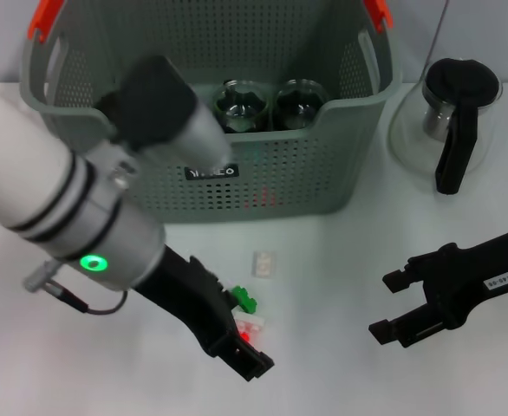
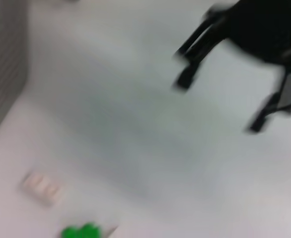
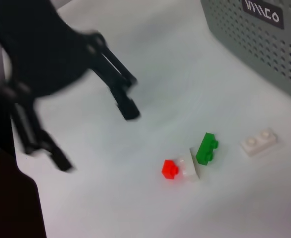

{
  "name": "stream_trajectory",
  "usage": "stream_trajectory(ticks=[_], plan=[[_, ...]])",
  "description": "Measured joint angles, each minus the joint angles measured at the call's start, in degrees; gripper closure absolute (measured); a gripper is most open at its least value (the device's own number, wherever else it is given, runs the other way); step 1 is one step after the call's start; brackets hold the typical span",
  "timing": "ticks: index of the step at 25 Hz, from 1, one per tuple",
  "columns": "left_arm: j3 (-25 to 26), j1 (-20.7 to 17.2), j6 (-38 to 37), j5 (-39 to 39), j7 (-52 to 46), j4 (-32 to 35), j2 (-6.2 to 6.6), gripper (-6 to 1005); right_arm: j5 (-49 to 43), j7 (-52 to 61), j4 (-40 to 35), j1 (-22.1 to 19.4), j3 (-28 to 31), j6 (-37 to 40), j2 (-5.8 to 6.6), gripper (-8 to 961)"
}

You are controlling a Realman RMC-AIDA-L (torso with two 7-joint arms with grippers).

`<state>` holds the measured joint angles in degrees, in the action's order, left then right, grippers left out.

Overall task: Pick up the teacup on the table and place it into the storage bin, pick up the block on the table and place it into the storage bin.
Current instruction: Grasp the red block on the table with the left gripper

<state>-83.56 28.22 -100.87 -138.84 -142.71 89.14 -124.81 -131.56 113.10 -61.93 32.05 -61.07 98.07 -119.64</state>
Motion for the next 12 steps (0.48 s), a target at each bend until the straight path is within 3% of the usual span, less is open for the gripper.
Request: stream_trajectory(ticks=[7,12], plan=[[-11.6,2.6,10.8,-8.8,-10.8,-6.7,0.01,61,-1.1,-1.0,0.0,0.4,-0.3,0.0,0.2,6],[-17.5,4.4,14.1,-11.6,-16.2,-9.2,0.01,62,-1.6,-3.4,0.0,0.5,-0.4,0.4,0.13,6]])
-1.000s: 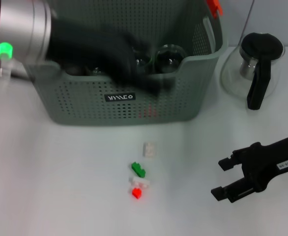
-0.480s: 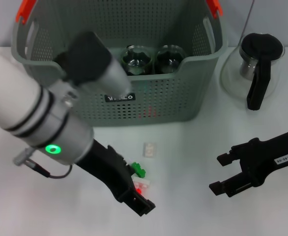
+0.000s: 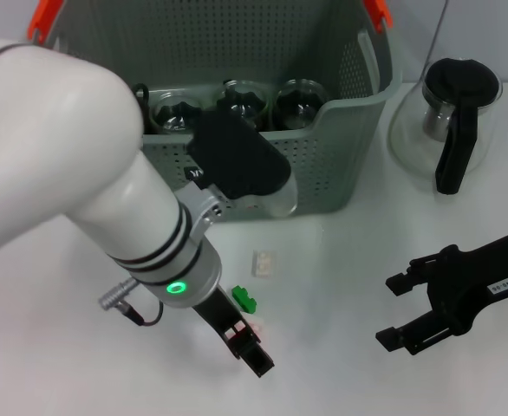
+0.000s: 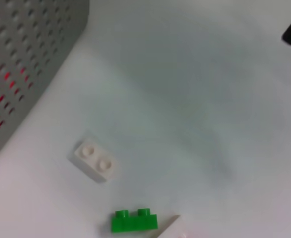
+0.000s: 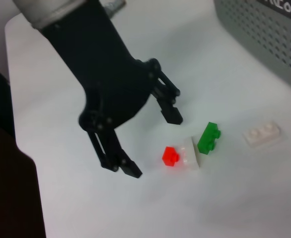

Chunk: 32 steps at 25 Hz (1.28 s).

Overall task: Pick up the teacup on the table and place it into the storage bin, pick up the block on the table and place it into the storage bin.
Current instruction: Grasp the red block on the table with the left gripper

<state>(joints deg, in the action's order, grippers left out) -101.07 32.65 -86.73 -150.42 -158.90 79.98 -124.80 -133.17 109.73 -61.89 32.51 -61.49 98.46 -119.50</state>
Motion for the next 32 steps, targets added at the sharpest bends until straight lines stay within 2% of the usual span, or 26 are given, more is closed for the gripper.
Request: stream_trajectory(ticks=[10,25,30,32], plan=[[-5.8,0.5,3.0,-4.0,-9.7,-1.4,0.0,64,0.0,-2.8,0.2,0.3,0.0,-0.2,0.12,5],[-7.1,1.0,6.4,-4.3,-11.7,-5.0,0.0,67,-1.3,-4.5,0.2,0.4,0.3,-0.5,-0.26,5],[-7.5,1.1,6.4,-4.3,-11.7,-5.4,0.0,212,-1.3,-4.5,0.3,0.4,0.6,-0.6,-0.29,6],[-7.7,1.1,6.5,-4.3,-11.7,-5.4,0.0,240,-1.3,-4.5,0.5,0.4,0.6,-0.7,-0.29,6]])
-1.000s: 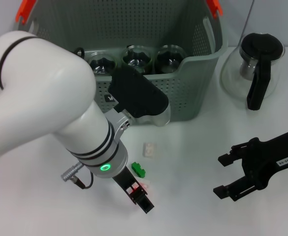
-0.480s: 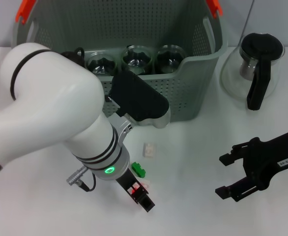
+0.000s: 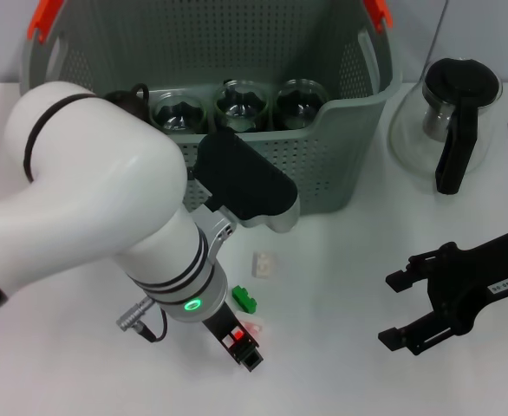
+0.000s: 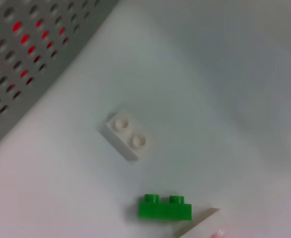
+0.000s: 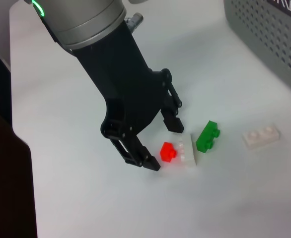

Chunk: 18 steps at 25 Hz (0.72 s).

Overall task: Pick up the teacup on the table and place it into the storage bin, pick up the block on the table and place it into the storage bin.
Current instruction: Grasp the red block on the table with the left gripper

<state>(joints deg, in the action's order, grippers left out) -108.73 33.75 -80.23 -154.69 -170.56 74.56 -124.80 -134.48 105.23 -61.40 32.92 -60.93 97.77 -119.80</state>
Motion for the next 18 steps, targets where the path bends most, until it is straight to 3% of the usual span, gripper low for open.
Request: stream_trajectory(ticks=[9,18], plan=[[-0.2,0.1,0.5,0.0,-0.1,0.0,0.0,365,0.0,0.0,0.1,0.2,0.0,-0.4,0.0,5],[-0.4,0.4,1.2,0.0,-0.1,-0.2,0.0,376,0.0,0.0,0.2,0.3,0.0,-0.7,0.0,6]])
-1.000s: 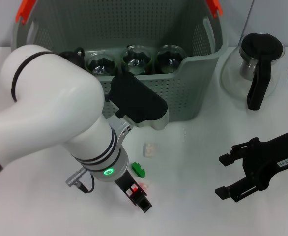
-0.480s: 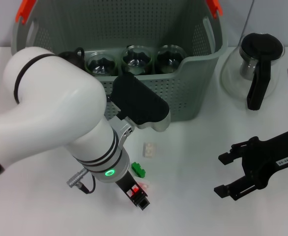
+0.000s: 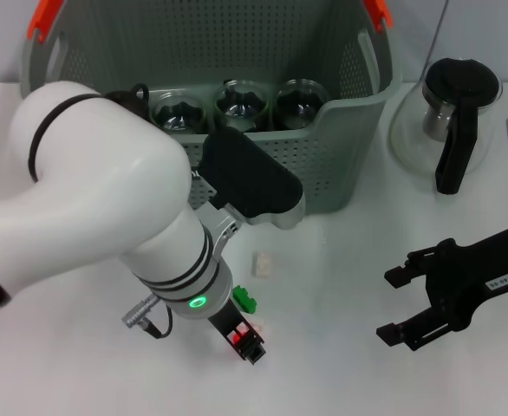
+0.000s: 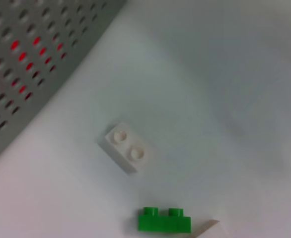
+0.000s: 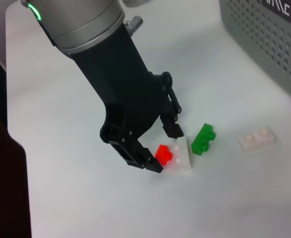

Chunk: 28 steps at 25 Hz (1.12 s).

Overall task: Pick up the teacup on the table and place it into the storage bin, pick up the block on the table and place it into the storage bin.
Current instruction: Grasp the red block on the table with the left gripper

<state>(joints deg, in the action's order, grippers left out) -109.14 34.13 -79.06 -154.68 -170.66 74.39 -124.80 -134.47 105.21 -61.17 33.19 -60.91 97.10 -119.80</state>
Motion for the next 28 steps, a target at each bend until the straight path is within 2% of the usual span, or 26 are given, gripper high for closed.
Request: stream_trajectory(ticks=[5,11,27,28], plan=[[-0.4,0.2,0.0,0.0,0.0,0.0,0.0,476,0.0,0.0,0.0,0.1,0.0,-0.1,0.0,6],[-0.4,0.4,0.0,0.4,0.0,-0.8,0.0,541,0.0,0.0,0.1,0.1,0.0,-0.5,0.0,7],[-0.6,0.4,0.0,0.5,0.0,-0.8,0.0,598,0.0,0.0,0.2,0.1,0.0,-0.6,0.0,8],[-0.6,0.4,0.0,0.5,0.0,-0.8,0.0,633,0.0,0.0,0.2,0.1,0.0,-0.6,0.0,8]])
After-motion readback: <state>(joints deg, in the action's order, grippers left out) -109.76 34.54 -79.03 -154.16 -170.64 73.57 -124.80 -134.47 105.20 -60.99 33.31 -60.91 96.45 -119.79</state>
